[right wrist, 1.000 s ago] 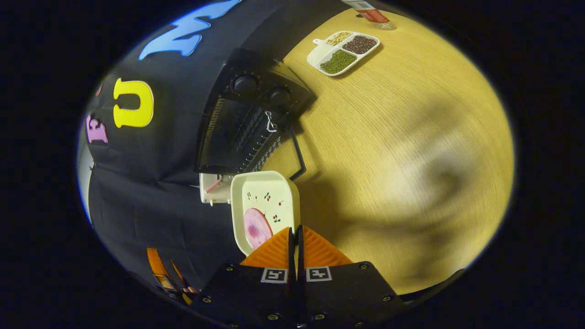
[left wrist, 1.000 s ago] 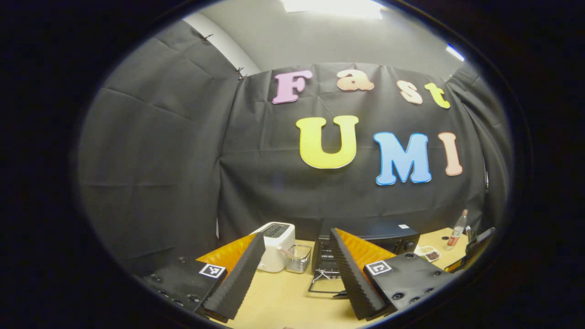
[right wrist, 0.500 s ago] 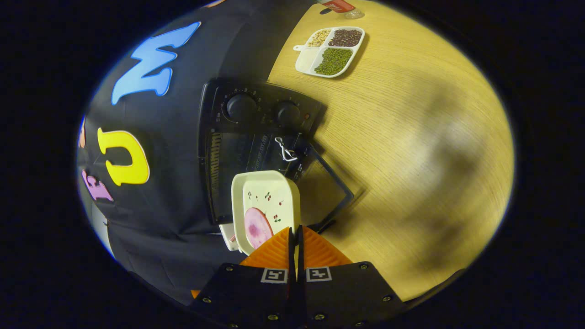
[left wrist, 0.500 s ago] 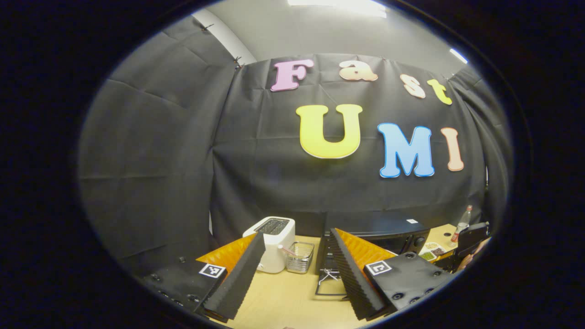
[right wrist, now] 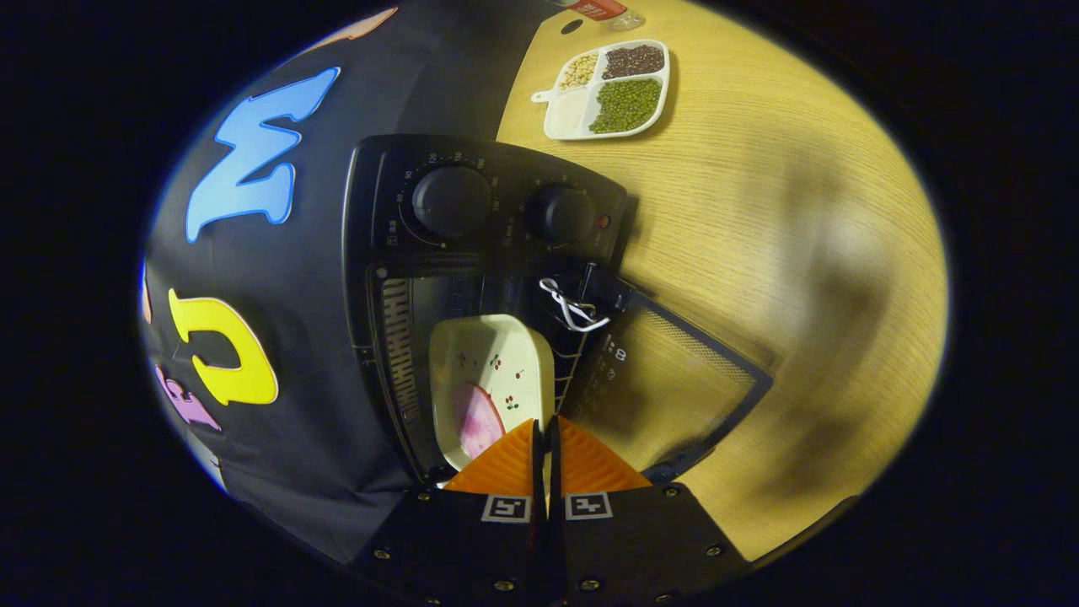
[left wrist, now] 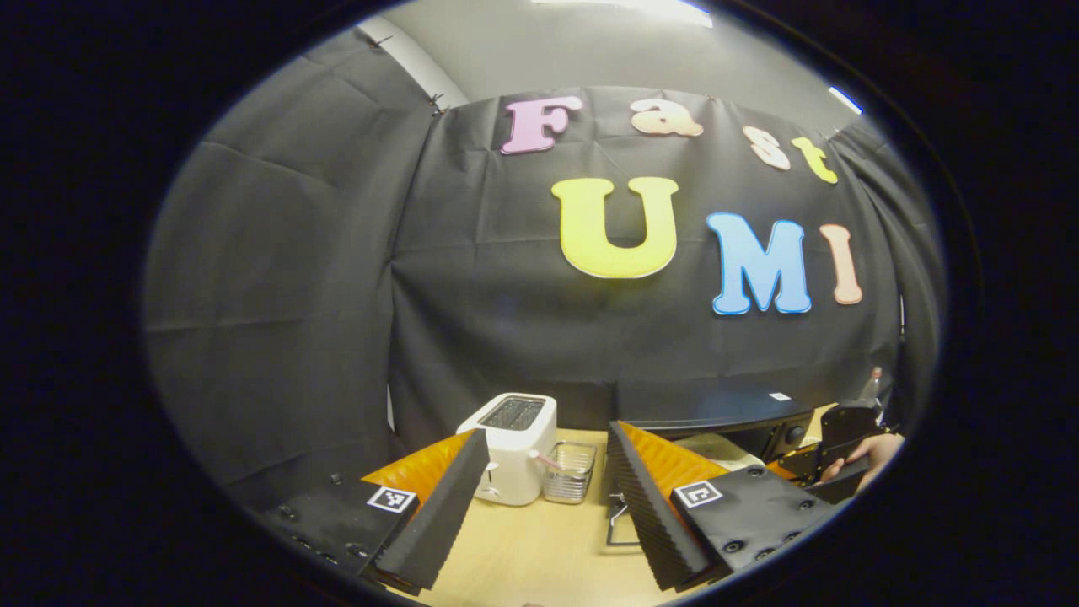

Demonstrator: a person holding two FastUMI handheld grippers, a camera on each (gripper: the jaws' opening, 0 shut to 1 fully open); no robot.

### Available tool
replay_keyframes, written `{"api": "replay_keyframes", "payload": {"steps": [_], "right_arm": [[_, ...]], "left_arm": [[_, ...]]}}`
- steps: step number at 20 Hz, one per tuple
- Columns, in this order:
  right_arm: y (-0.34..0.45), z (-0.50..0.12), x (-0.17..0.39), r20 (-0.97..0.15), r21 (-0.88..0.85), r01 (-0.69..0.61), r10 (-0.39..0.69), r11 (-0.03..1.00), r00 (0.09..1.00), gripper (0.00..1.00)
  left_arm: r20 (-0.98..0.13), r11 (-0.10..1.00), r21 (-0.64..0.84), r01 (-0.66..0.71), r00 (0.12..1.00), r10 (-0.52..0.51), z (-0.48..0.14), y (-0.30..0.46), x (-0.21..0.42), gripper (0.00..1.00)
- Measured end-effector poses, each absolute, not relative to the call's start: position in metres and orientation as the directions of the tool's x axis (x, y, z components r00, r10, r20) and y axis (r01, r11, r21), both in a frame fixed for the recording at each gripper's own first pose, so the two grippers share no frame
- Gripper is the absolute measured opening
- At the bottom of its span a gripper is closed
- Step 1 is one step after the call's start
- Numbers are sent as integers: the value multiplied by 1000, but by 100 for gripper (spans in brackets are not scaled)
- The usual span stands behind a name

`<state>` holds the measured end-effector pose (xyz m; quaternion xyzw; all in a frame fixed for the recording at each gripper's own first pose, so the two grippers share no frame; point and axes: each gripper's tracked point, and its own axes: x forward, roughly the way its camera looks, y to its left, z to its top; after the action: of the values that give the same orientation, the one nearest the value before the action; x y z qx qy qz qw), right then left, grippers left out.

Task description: Open the electric oven with the left hand, put the food in, and close the electric oven.

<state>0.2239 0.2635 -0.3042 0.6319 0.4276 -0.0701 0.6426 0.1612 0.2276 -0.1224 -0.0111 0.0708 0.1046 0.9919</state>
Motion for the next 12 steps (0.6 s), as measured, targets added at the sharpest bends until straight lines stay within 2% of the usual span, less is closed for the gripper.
{"api": "replay_keyframes", "payload": {"steps": [3,5,6,9,10,12], "right_arm": [[267,-305,244,-625,764,629,402,143,669,0],[270,-309,254,-632,758,641,382,123,674,1],[270,-313,258,-637,754,646,368,118,677,1],[275,-318,270,-636,757,645,339,100,693,1],[276,-319,273,-633,760,643,331,95,700,1],[279,-313,282,-594,790,610,325,64,736,4]], "left_arm": [[-154,976,-3,-218,964,215,-125,236,162,96],[-159,973,0,-229,961,226,-127,242,162,96],[-161,972,3,-234,960,231,-128,243,162,100],[-170,970,10,-244,955,243,-127,247,159,100],[-173,969,14,-248,954,246,-127,248,157,96],[-169,967,18,-254,952,254,-126,250,155,95]]}}
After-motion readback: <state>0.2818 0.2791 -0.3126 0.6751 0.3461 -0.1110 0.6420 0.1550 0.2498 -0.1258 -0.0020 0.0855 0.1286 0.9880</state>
